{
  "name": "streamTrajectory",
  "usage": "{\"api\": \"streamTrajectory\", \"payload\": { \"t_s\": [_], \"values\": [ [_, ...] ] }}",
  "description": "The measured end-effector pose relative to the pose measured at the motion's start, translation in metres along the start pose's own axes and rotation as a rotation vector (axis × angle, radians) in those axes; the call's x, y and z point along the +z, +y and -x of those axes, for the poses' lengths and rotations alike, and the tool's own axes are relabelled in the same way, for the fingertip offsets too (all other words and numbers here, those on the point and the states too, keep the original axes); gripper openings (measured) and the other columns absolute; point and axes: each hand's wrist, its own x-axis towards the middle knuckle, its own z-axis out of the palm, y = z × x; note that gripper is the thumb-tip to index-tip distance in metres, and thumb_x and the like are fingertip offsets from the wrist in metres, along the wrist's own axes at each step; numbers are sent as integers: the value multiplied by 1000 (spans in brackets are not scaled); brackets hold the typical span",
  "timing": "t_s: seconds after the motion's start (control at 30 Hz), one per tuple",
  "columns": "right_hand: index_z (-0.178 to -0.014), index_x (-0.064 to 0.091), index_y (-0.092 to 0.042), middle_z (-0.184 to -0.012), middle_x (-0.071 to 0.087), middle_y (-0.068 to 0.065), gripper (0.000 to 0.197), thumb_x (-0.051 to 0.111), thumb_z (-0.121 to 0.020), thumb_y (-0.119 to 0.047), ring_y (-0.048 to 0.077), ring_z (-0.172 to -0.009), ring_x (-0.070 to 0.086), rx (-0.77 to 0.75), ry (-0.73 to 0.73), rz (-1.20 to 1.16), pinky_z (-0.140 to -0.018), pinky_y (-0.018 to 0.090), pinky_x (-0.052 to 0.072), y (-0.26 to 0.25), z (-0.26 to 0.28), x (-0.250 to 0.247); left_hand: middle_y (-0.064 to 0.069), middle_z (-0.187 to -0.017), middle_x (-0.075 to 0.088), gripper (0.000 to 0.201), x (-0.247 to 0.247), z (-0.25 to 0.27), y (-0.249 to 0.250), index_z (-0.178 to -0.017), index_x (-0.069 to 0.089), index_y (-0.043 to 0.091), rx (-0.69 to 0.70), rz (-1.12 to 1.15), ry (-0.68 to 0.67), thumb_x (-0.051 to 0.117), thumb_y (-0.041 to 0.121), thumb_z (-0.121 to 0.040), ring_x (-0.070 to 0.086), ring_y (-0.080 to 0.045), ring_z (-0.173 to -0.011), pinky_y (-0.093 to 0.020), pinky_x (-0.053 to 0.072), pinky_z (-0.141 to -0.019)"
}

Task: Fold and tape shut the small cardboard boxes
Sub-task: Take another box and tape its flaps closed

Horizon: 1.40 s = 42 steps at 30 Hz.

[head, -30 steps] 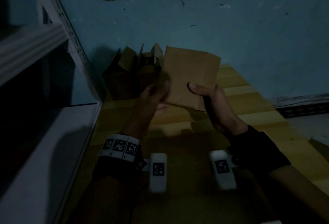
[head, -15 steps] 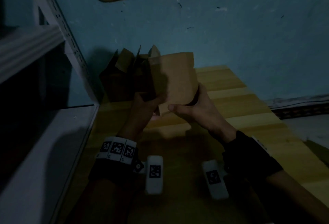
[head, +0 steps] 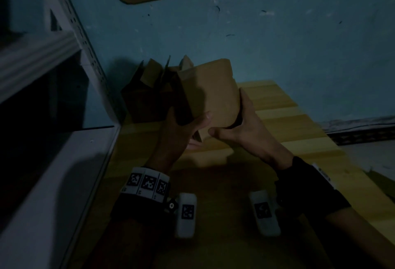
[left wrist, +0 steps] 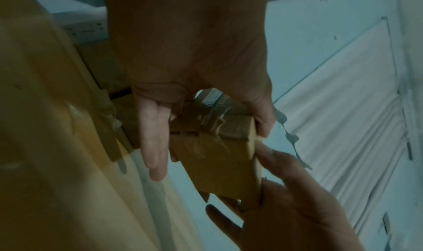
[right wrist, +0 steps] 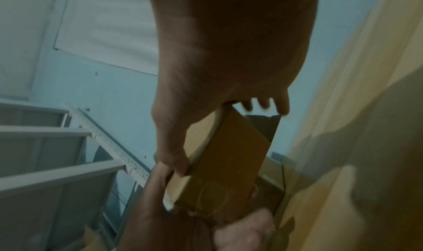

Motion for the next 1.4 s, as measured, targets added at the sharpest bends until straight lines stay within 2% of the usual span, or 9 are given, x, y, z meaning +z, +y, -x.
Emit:
{"api": "streamTrajectory", "payload": {
  "t_s": [0.1, 0.23, 0.33, 0.53, 0.67, 0.8, 0.93, 1.13, 1.4],
  "values": [
    [-128, 28, -57, -138, 45, -11, 93, 93, -66, -35, 17, -130, 51, 2, -47, -31, -107, 42, 50, 0, 0, -3, -2, -141, 53, 94, -1, 2, 0, -144, 38, 35, -7, -23, -18, 81, 52, -62, 74, -31, -89, -46, 62, -70],
    [-157, 23, -32, -145, 49, -9, 120, 91, -58, -44, 15, -129, 56, 10, -94, -98, -105, 44, 53, 1, -1, -7, -1, -139, 53, 86, -2, 1, -2, -143, 37, 36, -14, -23, -33, 81, 47, -69, 75, -32, -83, -49, 62, -71],
    [-155, 23, -30, -141, 51, -10, 107, 90, -72, -24, 12, -126, 58, 0, -121, -121, -104, 41, 54, 0, 0, -11, -2, -139, 52, 89, -1, 0, -2, -147, 35, 34, -30, -14, -33, 81, 43, -72, 74, -34, -80, -47, 62, -69],
    [-141, 21, -51, -145, 41, -9, 99, 86, -79, -10, 3, -124, 50, -103, -98, -12, -86, 6, 47, 2, 3, -19, -7, -142, 52, 91, -2, -2, -2, -148, 36, 30, 3, 42, -46, 80, 37, -68, 71, -37, -95, -40, 62, -64],
    [-162, 9, -27, -155, 30, -10, 117, 89, -77, -16, 3, -133, 42, -130, -63, 26, -93, 0, 38, 8, 4, -22, -9, -133, 60, 82, -3, -3, -2, -145, 37, 30, 7, 85, -74, 76, 35, -72, 74, -36, -80, -40, 62, -64],
    [-163, 12, -25, -157, 33, -9, 125, 90, -67, -40, 5, -136, 43, -135, -49, -5, -100, 8, 43, 6, 5, -19, -11, -131, 61, 82, -4, -5, -4, -145, 38, 29, -31, 100, -98, 75, 36, -72, 73, -40, -80, -49, 62, -72],
    [-161, 19, -25, -151, 38, -8, 119, 94, -68, -30, 7, -133, 47, -146, -13, -3, -99, 15, 48, 4, 6, -16, -12, -130, 60, 82, -3, -7, -7, -142, 40, 26, -63, 143, -97, 81, 33, -70, 72, -42, -84, -47, 61, -72],
    [-149, 26, -32, -145, 40, -6, 113, 83, -55, -57, 12, -129, 49, -123, 63, 54, -103, 40, 53, 0, 8, -6, -3, -130, 59, 83, -2, -7, -10, -141, 44, 28, -54, 145, -103, 82, 35, -68, 70, -42, -96, -50, 61, -75],
    [-153, 24, -25, -144, 43, -5, 112, 83, -59, -46, 11, -128, 52, -81, 29, -28, -101, 37, 55, -4, 9, -6, -8, -134, 59, 84, -2, -8, -13, -145, 43, 27, -23, 153, -90, 84, 31, -71, 68, -43, -99, -54, 60, -72]
  ]
}}
